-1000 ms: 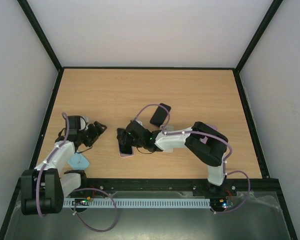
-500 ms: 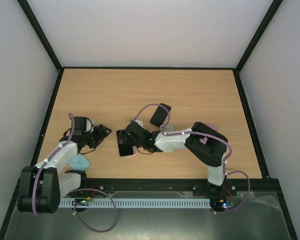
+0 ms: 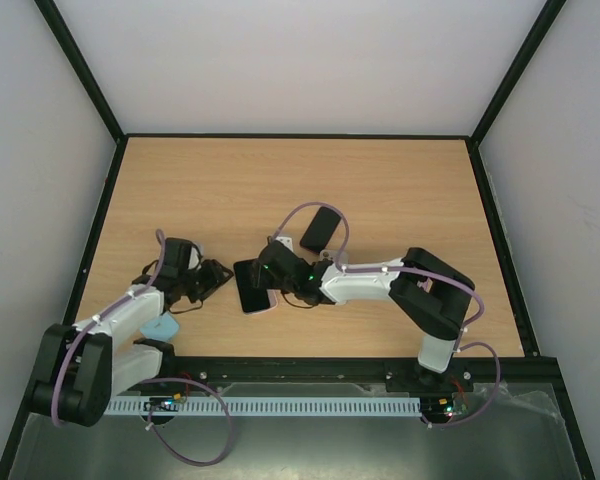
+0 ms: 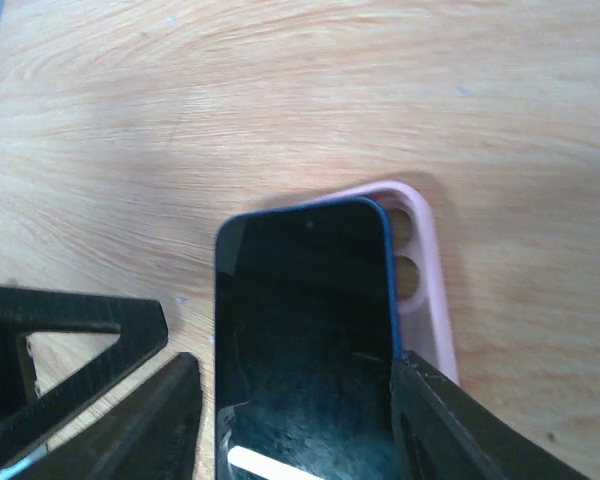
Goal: Put the phone into the phone case
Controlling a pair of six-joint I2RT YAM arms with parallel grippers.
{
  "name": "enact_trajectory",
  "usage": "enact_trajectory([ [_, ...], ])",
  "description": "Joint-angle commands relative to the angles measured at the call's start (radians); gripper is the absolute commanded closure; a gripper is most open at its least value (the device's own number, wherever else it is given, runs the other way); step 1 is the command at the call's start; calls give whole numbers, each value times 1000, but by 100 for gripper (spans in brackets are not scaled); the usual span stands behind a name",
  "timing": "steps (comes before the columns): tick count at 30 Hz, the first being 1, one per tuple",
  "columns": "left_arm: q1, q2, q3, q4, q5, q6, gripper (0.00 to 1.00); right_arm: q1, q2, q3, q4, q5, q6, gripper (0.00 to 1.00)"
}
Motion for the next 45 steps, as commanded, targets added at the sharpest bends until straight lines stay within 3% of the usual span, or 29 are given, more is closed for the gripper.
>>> enact_trajectory([
  [1, -60, 22, -35, 54, -17, -50, 51, -14, -35, -49, -42, 47, -40, 53],
  [7, -137, 65, -37, 89, -33, -82, 55, -46, -36, -96, -21, 17, -47, 56],
  [15, -162, 91, -32, 104, -46, -83, 73, -56, -28, -176, 111, -101, 0, 58],
  [20, -204, 113, -25, 126, -53, -110, 86, -57, -32, -225, 232, -163, 56, 64],
  [25, -264, 140, -9, 151, -58, -154, 91, -57, -19, -274, 358, -234, 140, 68],
  [28, -289, 148, -9, 168, -62, -179, 90, -56, -25, -305, 416, -240, 174, 70],
  [36, -295, 149, 20, 92, -128, -137, 70, -55, -65, -371, 486, -226, 231, 71],
  [45, -295, 122, 18, 55, -142, -91, 66, -55, -66, -396, 512, -226, 245, 69],
])
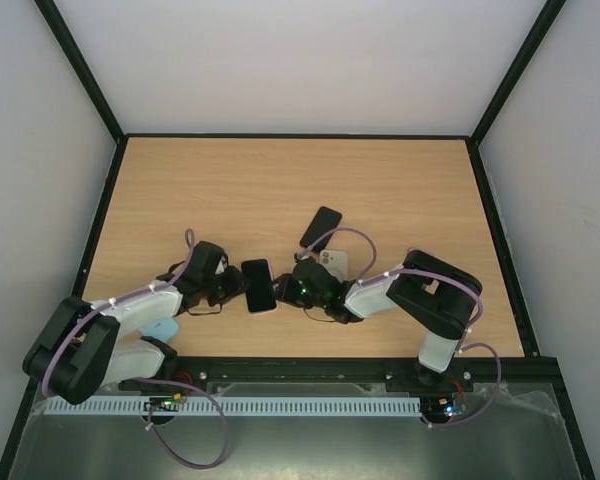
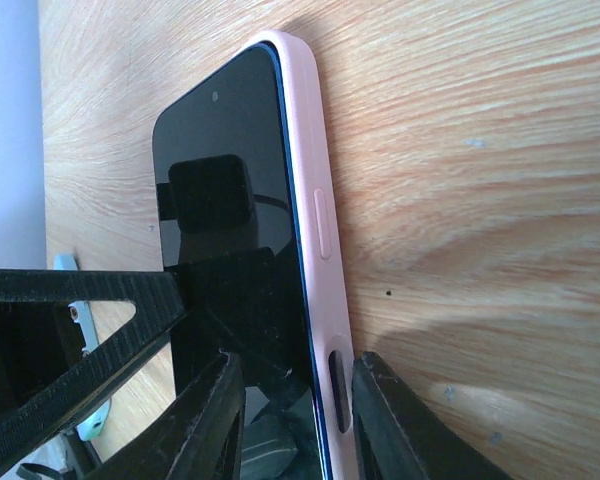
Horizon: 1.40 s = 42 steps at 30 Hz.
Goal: Put the phone into the phone case
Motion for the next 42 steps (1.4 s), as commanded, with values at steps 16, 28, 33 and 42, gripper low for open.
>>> enact_trajectory([
  [16, -5, -50, -53, -4, 58, 5, 67, 7, -12, -46, 396, -150, 172, 67],
  [28, -5, -47, -72, 41, 115, -11, 64, 7, 51, -57, 479, -156, 190, 67],
  [33, -5, -49, -75, 73, 134, -32, 67, 3, 64, -37, 435, -140, 152, 73],
  [42, -4, -74, -91, 96, 160, -42, 60, -22, 59, -59, 387, -113, 101, 91],
])
